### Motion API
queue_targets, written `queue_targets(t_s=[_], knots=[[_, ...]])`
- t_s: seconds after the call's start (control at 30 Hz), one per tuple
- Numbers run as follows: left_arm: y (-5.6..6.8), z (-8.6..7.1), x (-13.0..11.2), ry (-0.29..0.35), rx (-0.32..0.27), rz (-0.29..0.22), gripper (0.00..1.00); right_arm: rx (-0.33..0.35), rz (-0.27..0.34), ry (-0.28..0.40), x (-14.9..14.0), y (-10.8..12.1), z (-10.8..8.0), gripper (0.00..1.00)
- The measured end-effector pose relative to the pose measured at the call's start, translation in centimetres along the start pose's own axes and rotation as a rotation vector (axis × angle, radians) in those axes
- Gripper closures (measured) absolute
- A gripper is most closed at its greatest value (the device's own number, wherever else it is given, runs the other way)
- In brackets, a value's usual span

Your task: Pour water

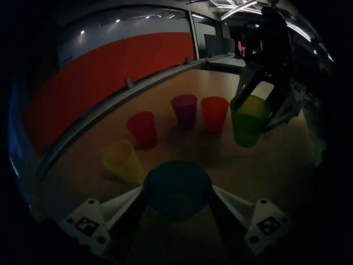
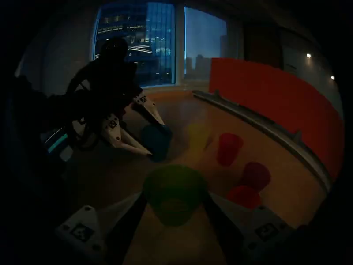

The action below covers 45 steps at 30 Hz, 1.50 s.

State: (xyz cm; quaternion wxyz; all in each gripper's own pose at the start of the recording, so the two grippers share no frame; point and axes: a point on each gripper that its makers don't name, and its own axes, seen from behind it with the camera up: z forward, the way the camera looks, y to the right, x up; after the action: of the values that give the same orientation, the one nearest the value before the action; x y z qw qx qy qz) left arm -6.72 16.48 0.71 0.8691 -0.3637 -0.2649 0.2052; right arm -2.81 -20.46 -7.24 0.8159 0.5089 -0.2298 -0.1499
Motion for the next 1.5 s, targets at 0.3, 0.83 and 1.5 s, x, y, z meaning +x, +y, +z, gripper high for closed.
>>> queue_targets(t_s=[0.3,0.83,1.5], knots=[[0.2,1.3,-0.8,-0.01,-0.023,-0.014,0.12,0.003,0.005,-0.016,-1.0,0.2,0.8,0.0],[0.2,1.9,-2.0,-0.02,-0.032,-0.035,0.11,-0.004,0.009,-0.025,-1.6,0.5,1.3,0.0],[-0.1,1.7,-3.9,-0.065,-0.039,-0.057,0.1,-0.01,0.006,-0.034,-2.0,0.4,1.6,0.0]])
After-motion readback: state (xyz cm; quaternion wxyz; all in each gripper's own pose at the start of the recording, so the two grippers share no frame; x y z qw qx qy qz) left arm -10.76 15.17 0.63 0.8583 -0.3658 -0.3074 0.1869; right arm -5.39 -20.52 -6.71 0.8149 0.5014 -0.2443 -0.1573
